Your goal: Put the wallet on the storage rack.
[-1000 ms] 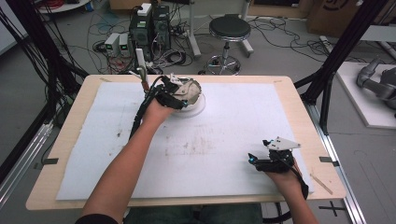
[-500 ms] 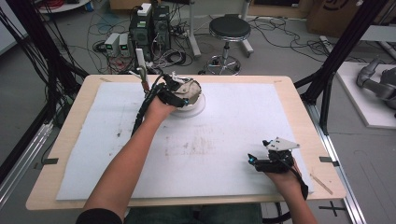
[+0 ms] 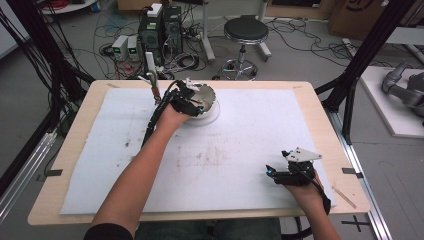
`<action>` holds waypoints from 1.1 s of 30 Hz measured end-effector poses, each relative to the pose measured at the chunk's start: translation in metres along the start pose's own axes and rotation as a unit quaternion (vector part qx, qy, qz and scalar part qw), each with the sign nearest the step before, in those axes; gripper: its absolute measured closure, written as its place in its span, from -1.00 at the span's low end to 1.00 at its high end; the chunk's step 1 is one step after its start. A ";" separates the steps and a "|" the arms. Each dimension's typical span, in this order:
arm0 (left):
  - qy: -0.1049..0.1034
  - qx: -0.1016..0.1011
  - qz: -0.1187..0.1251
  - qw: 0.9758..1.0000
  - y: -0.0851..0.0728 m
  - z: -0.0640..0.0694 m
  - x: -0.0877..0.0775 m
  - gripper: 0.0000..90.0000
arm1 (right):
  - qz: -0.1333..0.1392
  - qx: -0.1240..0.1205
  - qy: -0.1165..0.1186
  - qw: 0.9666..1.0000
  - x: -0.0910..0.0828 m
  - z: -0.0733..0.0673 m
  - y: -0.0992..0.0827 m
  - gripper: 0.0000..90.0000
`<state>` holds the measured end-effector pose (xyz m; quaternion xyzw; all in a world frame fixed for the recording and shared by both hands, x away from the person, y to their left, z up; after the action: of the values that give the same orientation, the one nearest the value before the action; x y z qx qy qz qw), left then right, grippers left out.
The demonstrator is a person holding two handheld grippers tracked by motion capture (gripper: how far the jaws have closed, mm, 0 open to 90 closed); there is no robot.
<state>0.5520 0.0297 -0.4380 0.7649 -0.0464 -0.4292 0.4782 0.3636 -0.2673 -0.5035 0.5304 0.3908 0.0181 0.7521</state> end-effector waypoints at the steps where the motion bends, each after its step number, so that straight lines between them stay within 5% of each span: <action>1: 0.001 0.000 0.000 1.000 0.000 -0.001 -0.001 -0.37 | 0.001 -0.002 0.000 1.000 0.000 0.000 0.000 -0.54; 12: -0.009 -0.026 0.046 0.999 0.004 -0.004 -0.027 -0.47 | -0.003 -0.007 0.002 1.000 0.003 -0.002 0.001 -0.54; 26: -0.014 -0.054 0.096 0.994 -0.002 -0.005 -0.066 -0.57 | -0.004 -0.015 0.007 1.000 0.006 -0.009 0.004 -0.54; 33: -0.021 -0.058 0.118 0.991 -0.019 0.006 -0.085 -0.58 | 0.000 -0.016 0.007 1.000 0.006 -0.010 0.007 -0.54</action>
<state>0.4884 0.0770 -0.4020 0.7161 -0.1214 -0.3872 0.5680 0.3643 -0.2538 -0.5031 0.5179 0.3952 0.0281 0.7581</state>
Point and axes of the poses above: each handheld gripper's, and its own axes: x roughly forward along the jaws, y roughly out of its top, z roughly to its right, the point moved 10 cm from there along x, roughly forward along the jaws, and after that the axes turned 4 degrees about z, right-handed, at the moved point
